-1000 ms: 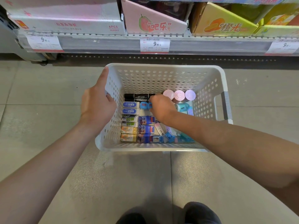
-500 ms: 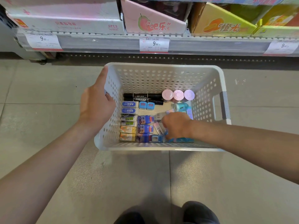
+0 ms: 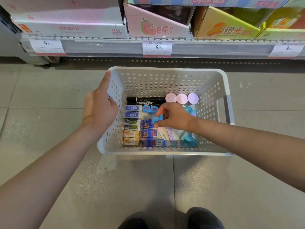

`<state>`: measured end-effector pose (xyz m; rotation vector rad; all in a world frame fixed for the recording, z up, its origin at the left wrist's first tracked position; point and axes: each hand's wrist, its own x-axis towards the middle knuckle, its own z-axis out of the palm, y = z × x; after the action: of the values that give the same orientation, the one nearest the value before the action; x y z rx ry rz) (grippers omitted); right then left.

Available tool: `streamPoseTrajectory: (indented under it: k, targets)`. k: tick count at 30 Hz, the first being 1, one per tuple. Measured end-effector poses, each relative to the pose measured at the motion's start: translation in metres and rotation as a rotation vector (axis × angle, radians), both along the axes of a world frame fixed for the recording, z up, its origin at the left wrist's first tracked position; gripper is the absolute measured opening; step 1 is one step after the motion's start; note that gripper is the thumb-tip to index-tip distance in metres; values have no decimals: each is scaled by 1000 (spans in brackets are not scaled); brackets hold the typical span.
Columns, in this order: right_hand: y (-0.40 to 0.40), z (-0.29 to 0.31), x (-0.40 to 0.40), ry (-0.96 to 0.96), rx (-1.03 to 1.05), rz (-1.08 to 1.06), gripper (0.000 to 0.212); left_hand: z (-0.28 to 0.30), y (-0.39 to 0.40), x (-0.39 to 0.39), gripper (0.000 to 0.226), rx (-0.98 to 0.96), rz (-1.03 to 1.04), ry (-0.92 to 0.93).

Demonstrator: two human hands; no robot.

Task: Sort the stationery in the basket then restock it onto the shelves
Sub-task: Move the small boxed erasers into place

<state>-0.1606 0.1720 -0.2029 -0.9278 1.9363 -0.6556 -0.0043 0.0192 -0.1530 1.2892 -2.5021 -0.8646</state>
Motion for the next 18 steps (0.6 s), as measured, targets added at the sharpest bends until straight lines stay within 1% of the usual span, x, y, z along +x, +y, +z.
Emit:
streamPoseTrajectory:
  k: [2,5,9,11,13,14,16,18]
  targets:
    - [0,0,3,-42,-51,-28,32,0,0,0,71,5,-1,3]
    - [-1,-1,6,-48,-114,-14,29,1,1,0,71,1,0,3]
    - [-3,-3,10,-134,-97,-29,28,2,1,0,72,-7,-1,-2]
    - [-6,-3,11,-90,-70,-25,26,2,0,-1,72,-8,1,0]
    - [-10,-3,12,-83,-64,-56,18,2,0,-1,72,-5,4,-2]
    - [-11,-3,13,-59,-71,-62,18,2,0,-1,72,-4,4,-2]
    - [-13,-7,13,73,-87,-12,21,3,1,-1,72,-8,2,4]
    - [-16,-11,11,164,-97,25,29,3,1,0,72,-5,4,9]
